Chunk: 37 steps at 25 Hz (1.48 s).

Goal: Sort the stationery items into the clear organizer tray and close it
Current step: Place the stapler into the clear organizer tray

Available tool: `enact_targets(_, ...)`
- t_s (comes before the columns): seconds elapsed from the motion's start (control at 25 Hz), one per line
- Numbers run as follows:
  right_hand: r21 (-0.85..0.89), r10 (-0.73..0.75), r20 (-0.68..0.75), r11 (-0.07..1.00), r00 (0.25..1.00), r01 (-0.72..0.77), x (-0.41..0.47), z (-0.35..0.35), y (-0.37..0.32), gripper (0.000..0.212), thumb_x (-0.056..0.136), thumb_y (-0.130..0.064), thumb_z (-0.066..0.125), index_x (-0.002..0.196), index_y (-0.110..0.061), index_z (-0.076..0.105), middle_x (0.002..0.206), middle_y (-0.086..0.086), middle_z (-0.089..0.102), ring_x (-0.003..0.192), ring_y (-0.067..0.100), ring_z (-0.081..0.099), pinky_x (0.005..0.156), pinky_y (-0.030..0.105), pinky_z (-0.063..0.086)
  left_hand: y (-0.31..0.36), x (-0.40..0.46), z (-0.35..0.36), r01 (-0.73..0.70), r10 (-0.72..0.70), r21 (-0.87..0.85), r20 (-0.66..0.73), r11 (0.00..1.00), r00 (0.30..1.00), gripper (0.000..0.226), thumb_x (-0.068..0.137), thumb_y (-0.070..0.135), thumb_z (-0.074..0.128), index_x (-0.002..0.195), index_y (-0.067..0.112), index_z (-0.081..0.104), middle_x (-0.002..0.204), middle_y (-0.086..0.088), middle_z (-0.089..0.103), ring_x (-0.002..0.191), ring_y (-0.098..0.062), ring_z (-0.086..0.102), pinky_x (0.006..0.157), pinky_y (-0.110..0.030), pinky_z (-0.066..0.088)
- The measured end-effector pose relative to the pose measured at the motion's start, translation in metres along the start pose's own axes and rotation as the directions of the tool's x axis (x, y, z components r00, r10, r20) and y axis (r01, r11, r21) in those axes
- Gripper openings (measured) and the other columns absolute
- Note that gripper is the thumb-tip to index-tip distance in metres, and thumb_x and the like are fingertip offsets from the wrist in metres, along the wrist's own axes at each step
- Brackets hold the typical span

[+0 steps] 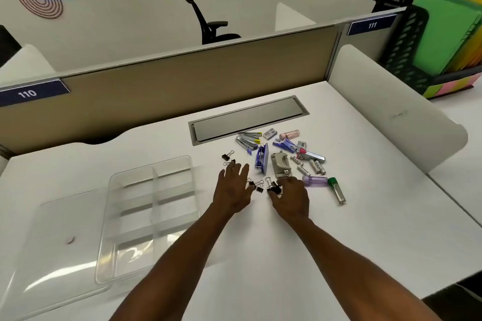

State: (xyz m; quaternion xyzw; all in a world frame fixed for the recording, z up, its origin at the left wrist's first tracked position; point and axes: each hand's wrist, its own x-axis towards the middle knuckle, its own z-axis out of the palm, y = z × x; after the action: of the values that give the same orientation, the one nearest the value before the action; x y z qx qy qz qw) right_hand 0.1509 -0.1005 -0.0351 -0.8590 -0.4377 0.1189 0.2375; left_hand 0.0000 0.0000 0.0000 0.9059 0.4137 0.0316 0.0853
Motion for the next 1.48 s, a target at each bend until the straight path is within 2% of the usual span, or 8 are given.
enact_targets(0.16,0.067,0.004,-0.079,0.998,0.997,0.001,0.008,0.0,-0.003,0.041,0.082,-0.041,0.072,0.115,-0.017,0.07,0.119,0.005,0.065,0.114,0.025,0.056,0.089,0.035,0.05,0.009,0.018,0.004,0.033,-0.035,-0.087,-0.011,0.996,0.999,0.063,0.096,0.05,0.044,0.149,0.017,0.033,0.149,-0.009,0.043,0.141,-0.028,0.033,0.113,-0.041,0.03)
enact_targets(0.32,0.081,0.068,-0.184,0.995,0.981,-0.054,0.028,-0.005,-0.001,0.046,0.083,-0.035,0.071,0.123,-0.013,0.064,0.124,0.011,0.06,0.117,0.031,0.055,0.093,0.042,0.05,0.026,0.048,-0.003,0.081,-0.095,-0.167,-0.077,0.983,0.993,0.062,0.094,0.049,0.048,0.143,0.011,0.04,0.126,-0.013,0.062,0.119,-0.03,0.053,0.096,-0.042,0.042)
enact_targets(0.64,0.05,0.121,-0.18,0.992,0.976,-0.114,0.038,0.003,0.015,0.052,0.081,-0.035,0.07,0.129,-0.016,0.061,0.133,0.007,0.058,0.122,0.029,0.05,0.096,0.042,0.046,0.038,0.078,0.012,0.352,-0.335,-0.37,0.112,0.86,0.936,0.039,0.085,0.041,0.064,0.115,0.018,0.057,0.107,-0.012,0.068,0.1,-0.032,0.064,0.088,-0.044,0.054)
enact_targets(0.76,0.04,0.104,-0.209,0.994,0.972,-0.098,0.041,0.003,0.017,0.052,0.08,-0.033,0.07,0.129,-0.018,0.062,0.131,0.005,0.06,0.121,0.029,0.05,0.095,0.042,0.046,0.035,0.08,0.015,0.368,-0.367,-0.484,0.102,0.794,0.925,0.035,0.088,0.028,0.061,0.122,0.019,0.057,0.113,-0.013,0.068,0.101,-0.031,0.064,0.086,-0.041,0.056)
enact_targets(1.0,0.249,0.137,-0.325,0.967,0.936,-0.055,0.045,-0.005,-0.009,0.049,0.081,-0.029,0.075,0.127,-0.015,0.063,0.127,0.011,0.062,0.119,0.032,0.053,0.096,0.044,0.048,0.012,0.068,-0.002,0.377,-0.46,-0.682,0.067,0.626,0.885,0.036,0.091,0.011,0.054,0.126,0.013,0.062,0.123,-0.014,0.065,0.11,-0.031,0.062,0.092,-0.037,0.054)
enact_targets(1.12,0.43,0.029,-0.271,0.898,0.962,0.094,0.041,-0.007,-0.034,0.06,0.08,-0.03,0.078,0.134,-0.017,0.057,0.129,0.005,0.059,0.116,0.021,0.055,0.093,0.035,0.051,-0.007,0.035,-0.023,0.287,-0.397,-0.725,0.021,0.626,0.918,0.027,0.095,0.013,0.053,0.119,0.018,0.064,0.115,-0.009,0.068,0.099,-0.023,0.064,0.078,-0.029,0.053)
enact_targets(1.24,0.602,-0.136,-0.058,0.786,0.989,0.143,0.03,-0.012,-0.061,0.073,0.079,-0.026,0.08,0.144,-0.026,0.046,0.129,-0.009,0.058,0.101,0.007,0.061,0.077,0.018,0.052,-0.033,-0.014,-0.043,0.22,-0.357,-0.771,-0.01,0.598,0.934,0.024,0.096,0.015,0.055,0.116,0.023,0.065,0.104,-0.001,0.07,0.092,-0.018,0.065,0.077,-0.026,0.051)
enact_targets(1.48,0.621,-0.479,0.133,0.722,0.867,0.304,-0.022,-0.004,-0.114,0.038,0.075,-0.022,0.077,0.111,-0.031,0.069,0.093,-0.022,0.072,0.077,-0.001,0.069,0.064,0.01,0.049,-0.096,-0.127,-0.06,0.202,-0.361,-0.776,-0.035,0.598,0.932,0.034,0.093,0.006,0.057,0.114,0.032,0.066,0.11,0.016,0.07,0.102,0.001,0.064,0.084,-0.013,0.049)
